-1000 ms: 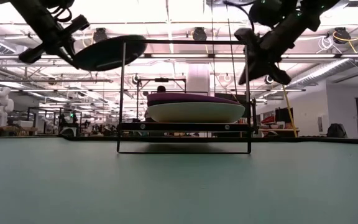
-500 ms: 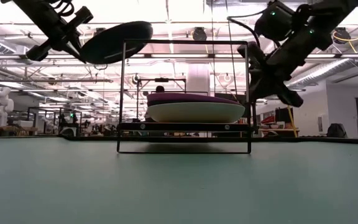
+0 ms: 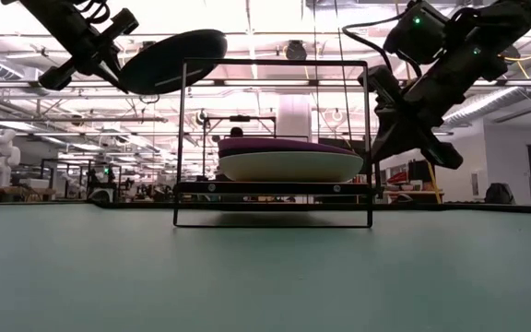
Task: Place and stack plates onto a shelf
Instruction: Stack the black plate on top of the bottom purple plate on the shelf
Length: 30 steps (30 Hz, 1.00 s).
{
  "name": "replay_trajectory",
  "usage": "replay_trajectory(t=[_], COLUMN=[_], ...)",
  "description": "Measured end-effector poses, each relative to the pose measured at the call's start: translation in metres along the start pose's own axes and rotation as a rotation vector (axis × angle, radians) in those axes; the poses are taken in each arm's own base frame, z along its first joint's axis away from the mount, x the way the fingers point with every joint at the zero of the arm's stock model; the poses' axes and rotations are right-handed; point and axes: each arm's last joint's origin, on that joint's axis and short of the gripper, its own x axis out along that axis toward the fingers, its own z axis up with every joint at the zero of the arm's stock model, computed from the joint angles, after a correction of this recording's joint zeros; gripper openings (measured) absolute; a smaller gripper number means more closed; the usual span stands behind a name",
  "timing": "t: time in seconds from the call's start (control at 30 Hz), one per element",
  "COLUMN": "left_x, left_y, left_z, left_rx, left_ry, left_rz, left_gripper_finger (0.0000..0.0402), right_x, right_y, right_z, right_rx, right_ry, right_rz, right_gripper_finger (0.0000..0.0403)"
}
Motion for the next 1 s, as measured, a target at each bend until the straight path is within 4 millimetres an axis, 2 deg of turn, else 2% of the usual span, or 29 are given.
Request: replay_trajectory(t=[0.33,0.57,0.83,1.0], left_x=[0.0,0.0,0.002,0.004], left_y=[0.0,-0.001,-0.013,-0.02], left_z=[0.0,0.0,-0.003,-0.013], left_rx=[-0.007,-0.035,-0.026,0.017], left_ry=[0.0,-0.001,-0.007,0.049], left_rz=[-0.001,-0.009,-0.088,-0.137], left_gripper_finger=[0.0008,0.0008,0.0008,0.0008], right_x=[0.003,0.013,0.023,0.022], right_y=[-0.002,0.006,0.007,0.007], right_z=[0.0,-0.001,-0.003,-0.002], right_rx=[-0.004,-0.01,-0.006,-0.005], right_ry=[-0.012,-0.026,-0.003,-0.003], right_rz=[-0.023,0.043,0.067,0.069], right_gripper_finger=[0.0,0.0,0.0,0.0])
